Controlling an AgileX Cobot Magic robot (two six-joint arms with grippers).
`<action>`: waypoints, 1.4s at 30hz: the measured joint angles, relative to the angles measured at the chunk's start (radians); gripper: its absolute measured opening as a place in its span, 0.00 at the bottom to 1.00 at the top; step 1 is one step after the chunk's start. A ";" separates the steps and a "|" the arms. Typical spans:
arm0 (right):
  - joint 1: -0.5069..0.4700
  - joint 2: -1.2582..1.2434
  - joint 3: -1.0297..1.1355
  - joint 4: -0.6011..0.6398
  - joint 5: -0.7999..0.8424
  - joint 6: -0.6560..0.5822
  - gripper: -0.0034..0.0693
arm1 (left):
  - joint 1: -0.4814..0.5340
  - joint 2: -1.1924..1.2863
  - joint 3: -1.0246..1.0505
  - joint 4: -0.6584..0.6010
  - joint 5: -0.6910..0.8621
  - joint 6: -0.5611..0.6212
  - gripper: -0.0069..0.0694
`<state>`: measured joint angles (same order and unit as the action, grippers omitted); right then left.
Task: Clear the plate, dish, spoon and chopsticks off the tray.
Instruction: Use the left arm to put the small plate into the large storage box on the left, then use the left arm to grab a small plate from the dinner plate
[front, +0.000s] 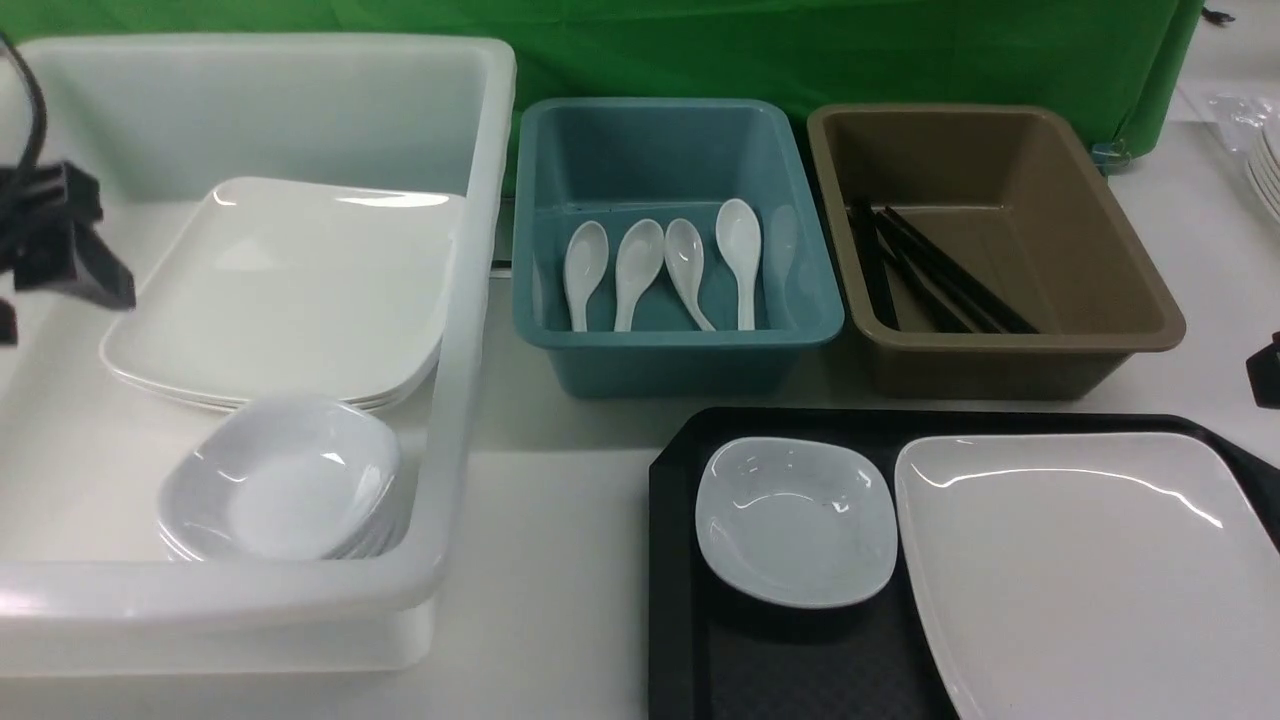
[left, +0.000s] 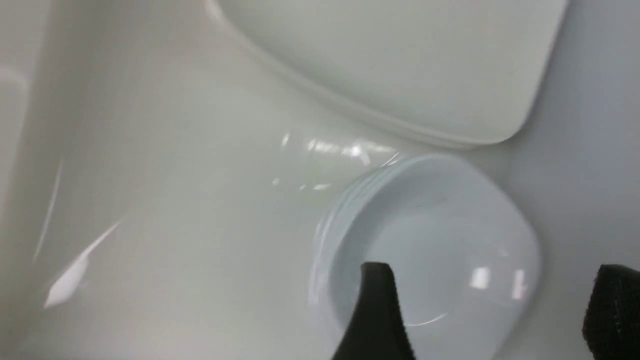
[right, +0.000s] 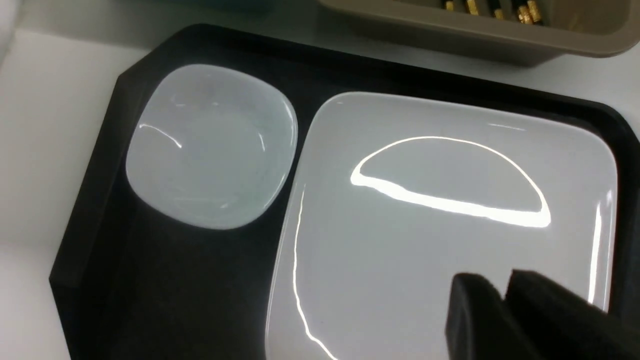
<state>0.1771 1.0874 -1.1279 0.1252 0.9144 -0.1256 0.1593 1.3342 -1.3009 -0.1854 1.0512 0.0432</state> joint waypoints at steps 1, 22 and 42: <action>0.000 0.000 0.000 0.000 0.000 0.000 0.22 | -0.040 -0.002 -0.023 -0.001 0.005 0.000 0.70; 0.000 0.000 0.000 0.001 0.000 -0.018 0.24 | -0.810 0.699 -0.444 0.163 -0.035 -0.172 0.54; 0.000 0.000 0.000 0.000 -0.003 -0.026 0.24 | -0.810 0.923 -0.558 0.163 -0.157 -0.074 0.73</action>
<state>0.1771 1.0874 -1.1279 0.1252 0.9114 -0.1515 -0.6505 2.2573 -1.8590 -0.0227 0.8943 -0.0304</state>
